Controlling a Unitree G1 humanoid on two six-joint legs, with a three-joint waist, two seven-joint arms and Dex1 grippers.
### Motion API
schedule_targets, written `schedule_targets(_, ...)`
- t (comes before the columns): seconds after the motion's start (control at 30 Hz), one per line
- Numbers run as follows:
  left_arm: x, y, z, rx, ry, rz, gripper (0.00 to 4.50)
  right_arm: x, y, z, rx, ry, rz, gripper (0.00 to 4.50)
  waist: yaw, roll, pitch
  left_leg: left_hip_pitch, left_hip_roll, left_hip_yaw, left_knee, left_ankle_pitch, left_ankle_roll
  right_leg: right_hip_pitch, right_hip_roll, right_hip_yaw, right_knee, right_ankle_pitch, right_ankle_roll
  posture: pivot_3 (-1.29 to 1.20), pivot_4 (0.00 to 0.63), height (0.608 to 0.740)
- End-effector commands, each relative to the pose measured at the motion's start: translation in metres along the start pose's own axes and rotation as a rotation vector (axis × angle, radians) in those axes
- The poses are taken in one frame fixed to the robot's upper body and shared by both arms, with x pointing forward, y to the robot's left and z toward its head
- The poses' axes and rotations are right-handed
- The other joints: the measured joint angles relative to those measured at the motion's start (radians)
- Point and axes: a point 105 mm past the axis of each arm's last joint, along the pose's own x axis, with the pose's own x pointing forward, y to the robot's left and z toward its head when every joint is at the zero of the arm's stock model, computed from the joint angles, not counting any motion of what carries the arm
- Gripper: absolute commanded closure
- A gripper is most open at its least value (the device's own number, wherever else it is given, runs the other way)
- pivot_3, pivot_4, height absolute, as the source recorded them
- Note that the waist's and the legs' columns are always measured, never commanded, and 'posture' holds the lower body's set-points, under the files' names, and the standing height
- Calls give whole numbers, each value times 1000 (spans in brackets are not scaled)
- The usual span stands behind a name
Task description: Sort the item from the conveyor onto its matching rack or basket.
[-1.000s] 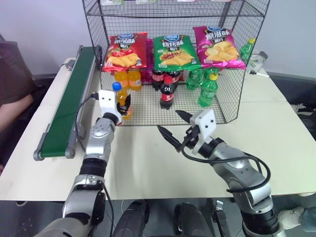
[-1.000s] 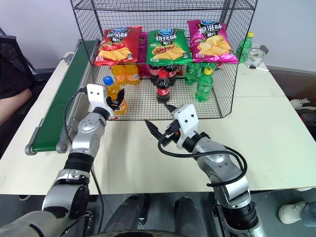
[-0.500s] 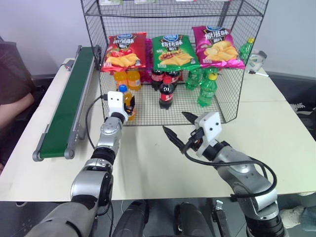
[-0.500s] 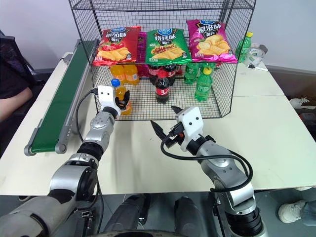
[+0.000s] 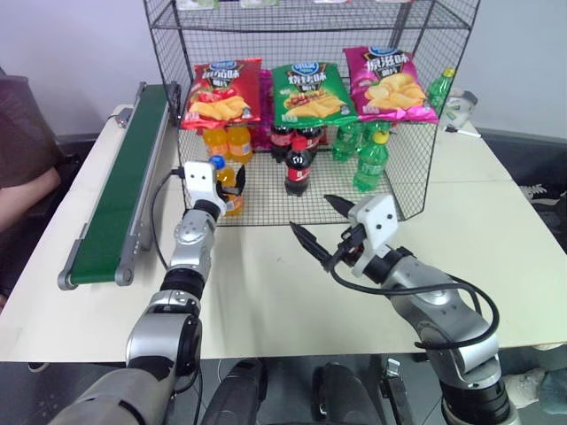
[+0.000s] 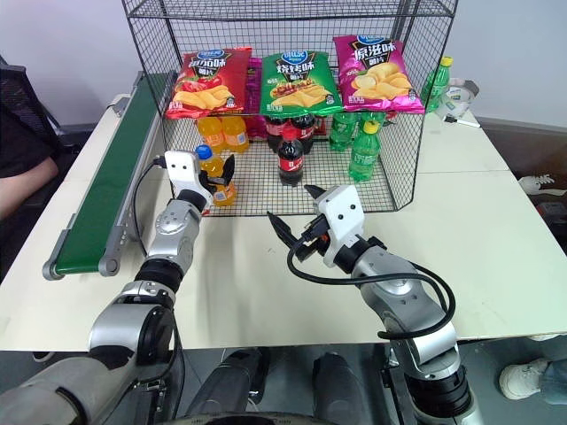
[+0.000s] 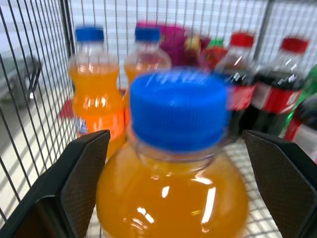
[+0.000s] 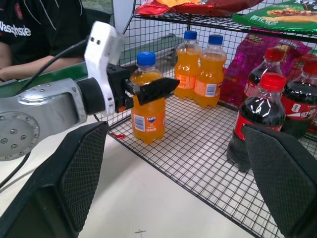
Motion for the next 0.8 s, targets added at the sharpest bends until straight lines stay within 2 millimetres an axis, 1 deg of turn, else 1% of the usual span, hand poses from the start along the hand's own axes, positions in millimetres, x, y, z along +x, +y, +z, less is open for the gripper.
schedule_targets(0.03, -4, 8, 26, 21, -84, 6, 40, 0, 4, 15, -23, -50, 14, 0, -2, 0, 0, 0, 0, 0, 0, 0, 0, 0, 0, 0, 0, 0, 0, 0, 150, 740)
schedule_targets(0.17, -12, 13, 39, 27, -106, 14, 40, -1, 5, 16, -23, -49, 20, 0, -2, 0, 0, 0, 0, 0, 0, 0, 0, 0, 0, 0, 0, 0, 0, 0, 150, 740)
schedule_targets(0.3, -21, 14, 52, 61, -114, -12, 40, -1, 7, 17, -21, -49, 34, 0, -1, 0, 0, 0, 0, 0, 1, 0, 0, 0, 0, 0, 0, 0, 0, 0, 150, 740)
schedule_targets(0.43, -43, 14, 63, 50, -49, -146, 40, -2, 8, 18, -21, -49, 40, 0, -6, 0, 0, 0, 0, 0, 0, 0, 0, 0, 0, 1, 0, 0, 0, 0, 150, 740)
schedule_targets(0.6, -78, 34, 70, 87, 70, -238, 40, -4, 7, 18, -18, -44, 38, 0, -21, 1, 0, 0, 1, 0, -1, 0, 0, -1, -1, 1, 1, 0, -1, 0, 150, 740)
schedule_targets(0.8, -109, 53, 72, 138, 191, -282, 40, -6, 7, 17, -15, -33, 40, 0, -17, 1, 0, 1, 1, 0, -1, 0, 0, -3, -2, 1, 0, 0, -1, 0, 150, 740)
